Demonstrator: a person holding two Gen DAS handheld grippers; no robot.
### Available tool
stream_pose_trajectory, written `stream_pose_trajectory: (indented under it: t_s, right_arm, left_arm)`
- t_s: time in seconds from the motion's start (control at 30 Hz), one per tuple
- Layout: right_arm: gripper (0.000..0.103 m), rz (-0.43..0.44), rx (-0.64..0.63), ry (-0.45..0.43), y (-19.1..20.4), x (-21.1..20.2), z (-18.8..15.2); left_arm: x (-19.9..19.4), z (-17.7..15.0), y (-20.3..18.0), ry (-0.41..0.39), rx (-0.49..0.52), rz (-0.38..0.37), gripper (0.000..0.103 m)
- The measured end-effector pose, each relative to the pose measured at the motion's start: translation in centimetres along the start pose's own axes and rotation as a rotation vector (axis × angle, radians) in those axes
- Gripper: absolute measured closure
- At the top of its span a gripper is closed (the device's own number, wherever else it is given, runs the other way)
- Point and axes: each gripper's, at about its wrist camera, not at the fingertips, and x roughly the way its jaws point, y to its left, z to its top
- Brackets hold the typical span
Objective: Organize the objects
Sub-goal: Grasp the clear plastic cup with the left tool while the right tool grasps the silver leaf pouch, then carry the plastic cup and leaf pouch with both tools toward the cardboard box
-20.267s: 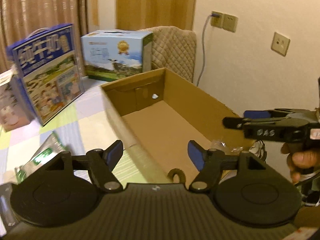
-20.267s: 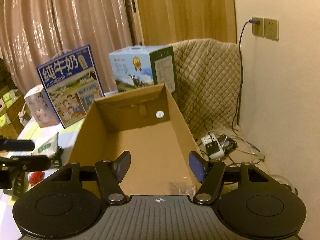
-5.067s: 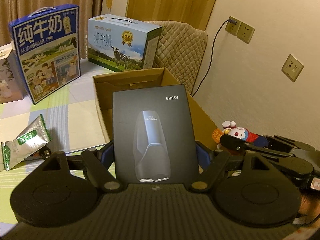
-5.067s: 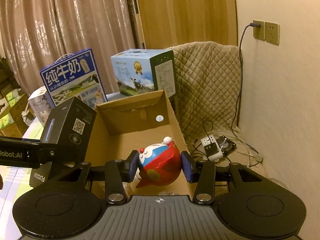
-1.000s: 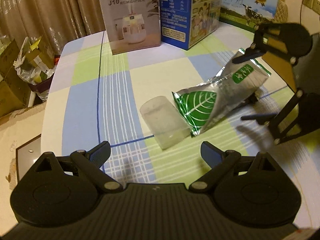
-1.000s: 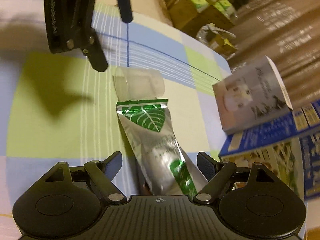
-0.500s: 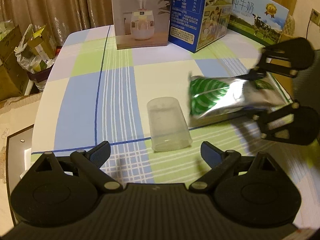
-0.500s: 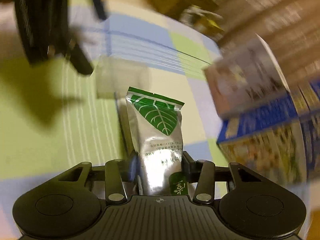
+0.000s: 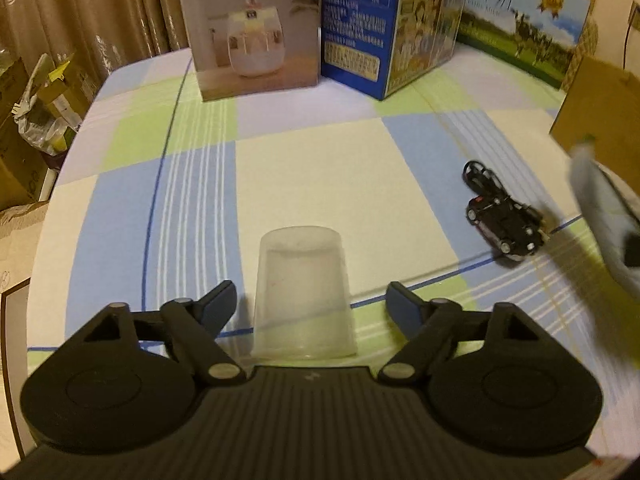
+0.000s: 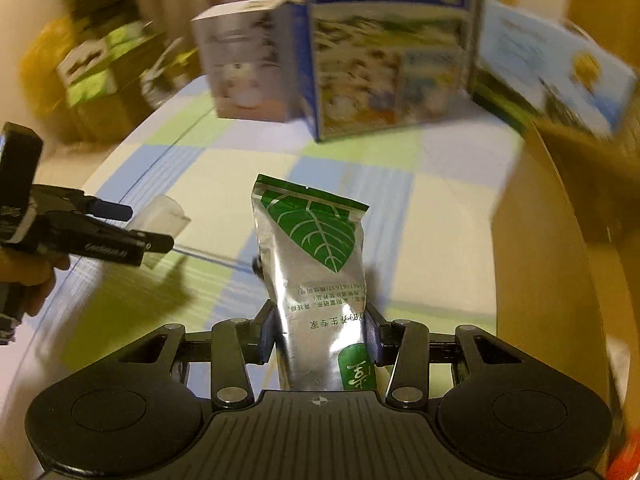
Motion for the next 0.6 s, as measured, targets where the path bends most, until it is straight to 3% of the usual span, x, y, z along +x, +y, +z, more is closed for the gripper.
stream_pose_trajectory:
  t_s: [0.03,0.1,0.33,0.6]
  right_arm:
    - [0.063,0.004,0.028,0.001,-0.1,-0.1,-0.6]
    - [0.063,0.013,0.05,0.006,0.3,-0.2,-1.4]
    - [0.063,0.018,0.094,-0.005,1.0,-0.8,-4.1]
    - [0.063,0.033,0.156,-0.025,0.6,-3.6,-5.5]
  left_arm:
    - [0.3,0.1,0.0,0.011,0.002,0.0,0.034]
    - [0.8,0.3,-0.1,0.03,0.008,0.014,0.055]
    - [-0.6,-1.0,-0.1,0.077,-0.059,0.009,0.056]
    - [-4.7,-3.8,-3.4,0.099,-0.116,-0.017,0.056]
